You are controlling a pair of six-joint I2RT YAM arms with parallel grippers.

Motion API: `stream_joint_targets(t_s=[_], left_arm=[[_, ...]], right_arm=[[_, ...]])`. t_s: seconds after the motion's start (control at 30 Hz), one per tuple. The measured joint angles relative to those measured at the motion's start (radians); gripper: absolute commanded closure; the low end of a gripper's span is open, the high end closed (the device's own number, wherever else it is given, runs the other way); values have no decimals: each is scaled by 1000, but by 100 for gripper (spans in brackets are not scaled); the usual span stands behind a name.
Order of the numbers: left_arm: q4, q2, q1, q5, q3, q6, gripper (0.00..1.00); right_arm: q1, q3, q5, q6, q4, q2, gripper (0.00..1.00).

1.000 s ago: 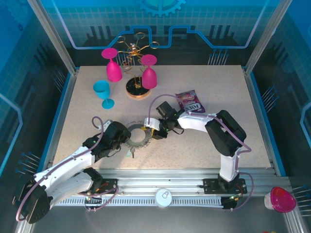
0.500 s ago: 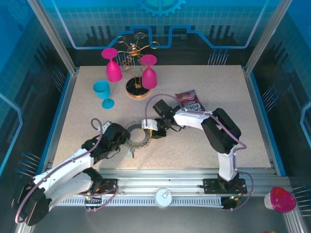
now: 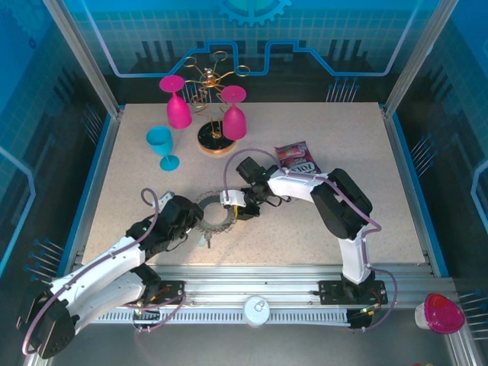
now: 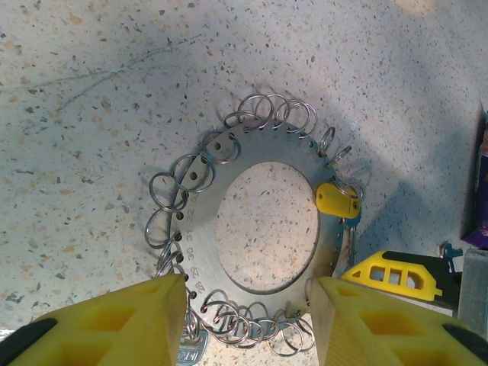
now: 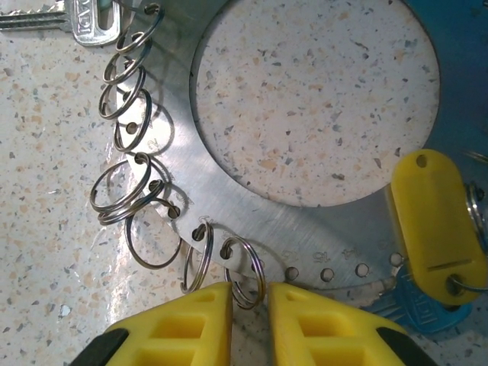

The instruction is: Put the keys on the keyring

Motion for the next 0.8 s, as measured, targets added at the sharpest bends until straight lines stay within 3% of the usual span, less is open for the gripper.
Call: stream_joint_targets(t_s=[0.23, 0.37, 0.57, 0.7, 0.8], left_arm=[[0, -17, 0, 0, -1, 0, 53], [-2, -29, 1, 0, -1, 0, 53], [-11, -47, 1, -2, -1, 14, 53], [6, -72, 1, -16, -1, 116, 49], [89, -99, 1, -27, -9, 274, 44]], right_arm=[[9, 25, -11, -5, -30, 27, 83], [9, 29, -21, -5, -41, 31, 99], [9, 28, -15, 7, -42, 24, 100], [9, 1, 39, 66, -37, -45, 100], [10, -31, 85, 134, -26, -143, 100]])
